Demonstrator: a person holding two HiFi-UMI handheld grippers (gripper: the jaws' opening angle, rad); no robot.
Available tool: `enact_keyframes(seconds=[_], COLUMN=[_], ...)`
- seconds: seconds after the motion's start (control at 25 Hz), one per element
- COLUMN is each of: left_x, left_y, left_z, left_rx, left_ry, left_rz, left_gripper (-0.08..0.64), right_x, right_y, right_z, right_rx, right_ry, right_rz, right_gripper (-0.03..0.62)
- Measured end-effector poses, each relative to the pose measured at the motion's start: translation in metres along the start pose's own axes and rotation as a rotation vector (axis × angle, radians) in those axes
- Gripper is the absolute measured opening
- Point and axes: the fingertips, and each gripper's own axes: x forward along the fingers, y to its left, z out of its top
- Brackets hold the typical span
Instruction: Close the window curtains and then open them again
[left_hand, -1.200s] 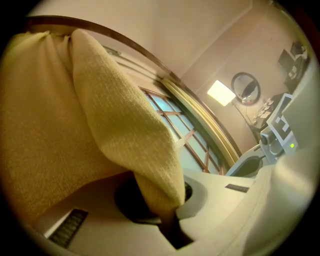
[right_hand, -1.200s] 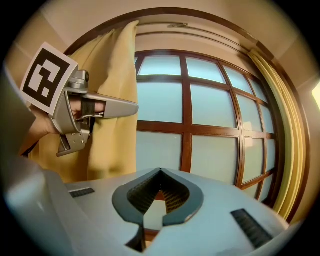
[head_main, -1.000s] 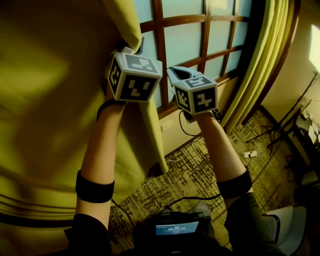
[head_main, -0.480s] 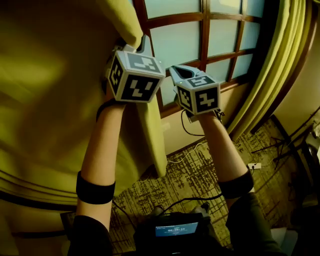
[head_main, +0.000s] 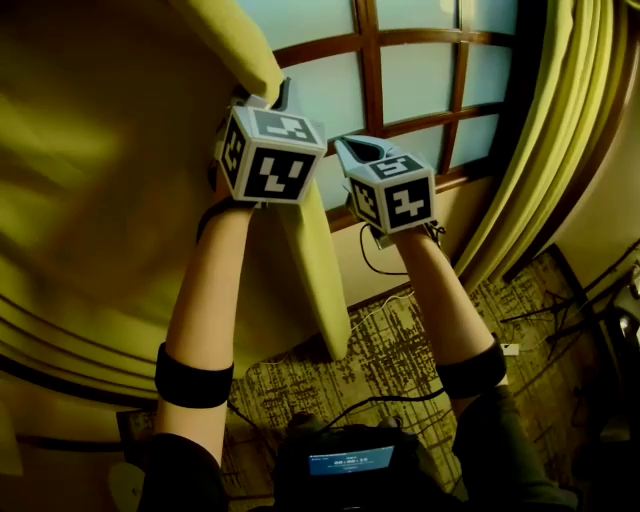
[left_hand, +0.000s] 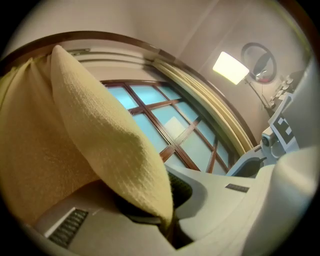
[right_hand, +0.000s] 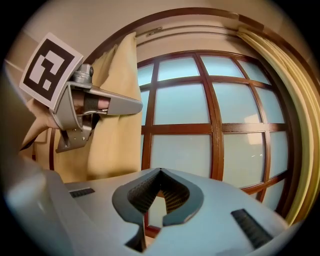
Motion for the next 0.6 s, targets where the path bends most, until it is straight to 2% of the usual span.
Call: enact_keyframes(seconds=[0.36, 0.6], left_x=[0.032, 0.064], left_y=[-0.064, -0.098], left_z=[0.053, 0.068], left_rx=[0.028, 0.051], left_ry=[-0.014, -0.043], left_rz=[0.008, -0.060], left_gripper=[0.002, 0.002], right_x=[-0.040, -0.039], right_y=[-0.068, -0.103], right_z=[-0.012, -0.023], right_rx=[0.010, 0.047], right_ry=[0.011, 0.018], right_rz=[0.007, -0.040], right_gripper=[0.006, 0.006])
